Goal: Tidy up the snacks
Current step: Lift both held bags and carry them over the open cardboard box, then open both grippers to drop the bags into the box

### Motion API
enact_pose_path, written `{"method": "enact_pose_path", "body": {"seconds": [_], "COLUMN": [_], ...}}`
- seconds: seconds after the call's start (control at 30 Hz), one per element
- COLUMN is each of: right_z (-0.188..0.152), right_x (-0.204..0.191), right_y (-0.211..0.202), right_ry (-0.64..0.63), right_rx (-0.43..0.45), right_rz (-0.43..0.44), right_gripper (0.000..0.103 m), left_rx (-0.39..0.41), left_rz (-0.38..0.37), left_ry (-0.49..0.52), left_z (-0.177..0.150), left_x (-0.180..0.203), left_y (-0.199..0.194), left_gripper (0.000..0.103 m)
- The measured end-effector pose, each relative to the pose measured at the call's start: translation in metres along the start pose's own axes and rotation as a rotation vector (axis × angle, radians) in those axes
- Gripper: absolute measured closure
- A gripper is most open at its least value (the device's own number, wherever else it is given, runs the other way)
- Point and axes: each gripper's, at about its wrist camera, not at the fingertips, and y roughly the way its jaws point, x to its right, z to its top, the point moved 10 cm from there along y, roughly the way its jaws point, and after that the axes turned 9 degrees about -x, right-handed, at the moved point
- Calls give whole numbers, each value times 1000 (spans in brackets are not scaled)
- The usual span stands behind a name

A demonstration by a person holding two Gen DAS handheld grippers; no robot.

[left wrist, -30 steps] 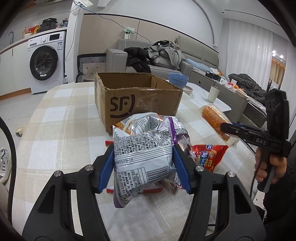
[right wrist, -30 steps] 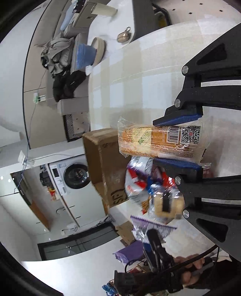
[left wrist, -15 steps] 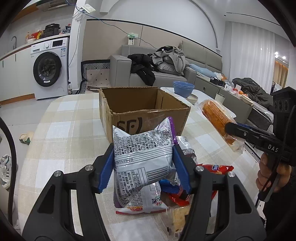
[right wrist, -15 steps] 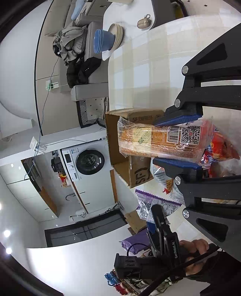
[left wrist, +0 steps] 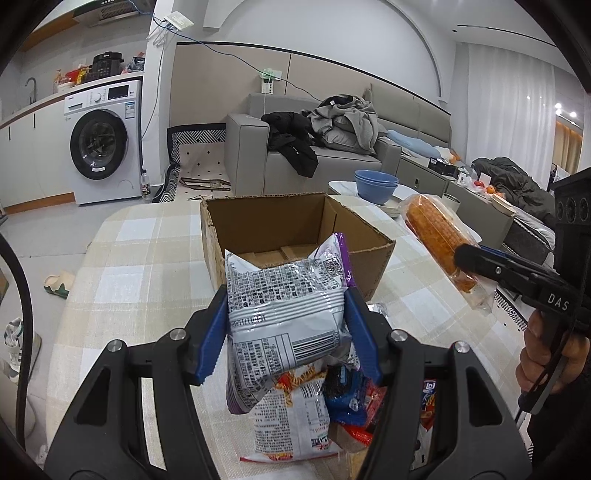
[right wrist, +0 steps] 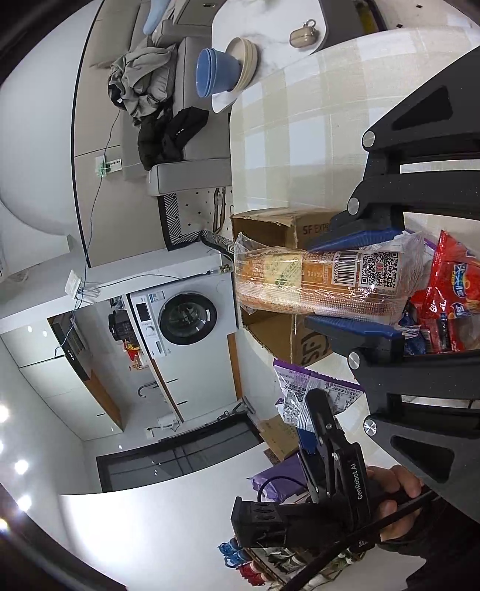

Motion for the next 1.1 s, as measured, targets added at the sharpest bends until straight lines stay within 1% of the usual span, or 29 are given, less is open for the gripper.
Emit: {"method": "enact_pose_path", "body": {"seconds": [0.4,0.67,0.83,1.1], "right_z": [15,32,43,55], "right_x": [1,-2,-3,7], "right_y": [21,41,55,84], "right_ry": [16,30,37,81], "right_rx": [-20,-29,-46,-72], "right_rz": [16,38,51,54], "right_gripper": [69,69,69,69], "left_rx": [3,5,-1,-4], "left_rz": [16,36,47,46], "left_ry": [-17,-20,-28,-59], "left_z": [34,62,77,109], "left_x": [-13,-22,-29,-39], "left_y": [23,44,59,86], "left_gripper": [45,45,45,45]}}
